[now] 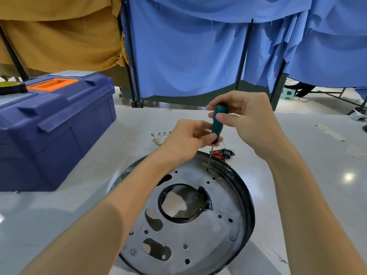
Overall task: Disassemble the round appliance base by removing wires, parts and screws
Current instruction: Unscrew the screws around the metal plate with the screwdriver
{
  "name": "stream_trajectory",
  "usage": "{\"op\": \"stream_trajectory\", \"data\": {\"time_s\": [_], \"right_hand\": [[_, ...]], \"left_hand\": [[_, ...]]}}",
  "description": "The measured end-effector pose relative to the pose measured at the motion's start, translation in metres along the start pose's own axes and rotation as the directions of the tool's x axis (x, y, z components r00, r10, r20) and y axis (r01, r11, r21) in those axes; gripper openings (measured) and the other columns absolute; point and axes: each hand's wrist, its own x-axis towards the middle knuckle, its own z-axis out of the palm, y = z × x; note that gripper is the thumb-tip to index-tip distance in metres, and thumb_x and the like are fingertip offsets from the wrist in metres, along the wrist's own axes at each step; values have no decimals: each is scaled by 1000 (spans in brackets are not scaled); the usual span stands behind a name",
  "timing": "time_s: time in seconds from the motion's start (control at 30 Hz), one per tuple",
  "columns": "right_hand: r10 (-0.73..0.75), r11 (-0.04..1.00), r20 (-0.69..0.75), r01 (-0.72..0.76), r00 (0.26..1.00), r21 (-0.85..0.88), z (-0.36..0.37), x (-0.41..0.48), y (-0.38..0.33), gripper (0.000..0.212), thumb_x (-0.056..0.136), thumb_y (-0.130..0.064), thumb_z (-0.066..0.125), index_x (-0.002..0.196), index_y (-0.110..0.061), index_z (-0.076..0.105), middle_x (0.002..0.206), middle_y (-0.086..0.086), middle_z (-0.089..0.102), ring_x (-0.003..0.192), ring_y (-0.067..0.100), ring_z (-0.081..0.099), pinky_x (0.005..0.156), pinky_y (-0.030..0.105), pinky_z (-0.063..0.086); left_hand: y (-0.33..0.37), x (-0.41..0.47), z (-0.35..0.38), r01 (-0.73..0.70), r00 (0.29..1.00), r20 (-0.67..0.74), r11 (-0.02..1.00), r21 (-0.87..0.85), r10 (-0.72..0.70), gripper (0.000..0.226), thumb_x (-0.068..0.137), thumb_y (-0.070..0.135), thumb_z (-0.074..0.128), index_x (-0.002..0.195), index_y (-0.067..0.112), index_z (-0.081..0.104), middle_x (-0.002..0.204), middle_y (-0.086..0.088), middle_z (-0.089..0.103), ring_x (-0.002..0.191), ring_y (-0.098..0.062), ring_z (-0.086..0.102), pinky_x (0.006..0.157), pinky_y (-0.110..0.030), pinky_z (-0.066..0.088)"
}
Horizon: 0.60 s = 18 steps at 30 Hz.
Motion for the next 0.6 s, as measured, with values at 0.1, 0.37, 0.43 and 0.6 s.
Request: {"op": "stream_trajectory", "data": {"time_s": [0.1,0.37,0.43,0.6], "right_hand": [[-8,999,16,9,1000,-39,1,-1,0,20,84,-20,73,103,-26,73,100,-7,68,90,2,63,81,15,48],[9,1000,-22,-8,1000,16,1,0,0,24,86,-7,69,106,-20,72,98,-5,71,94,10,67,88,27,54],[4,1000,2,-4,1000,-29,3,-1,0,29,84,-21,74,111,-30,70,101,-11,66,90,1,62,80,17,49],[34,999,-44,-33,998,30,4,0,2,33,83,0,70,112,-16,69,97,-3,70,90,8,67,87,24,54]], "left_hand": [[-2,0,2,18,998,-53,999,37,-16,3,89,8,67,90,11,66,83,-3,73,76,-19,74,79,-31,56],[-4,1,6,99,994,40,995,32,-101,13,93,10,62,106,10,64,86,-4,76,82,-14,73,79,-23,57],[-3,0,6,108,994,-24,993,41,-107,14,88,12,69,99,7,62,79,-7,75,74,-15,73,66,-18,55],[-1,-2,6,129,992,6,992,8,-130,30,85,16,73,109,6,60,85,-10,75,78,-18,74,70,-19,57]]}}
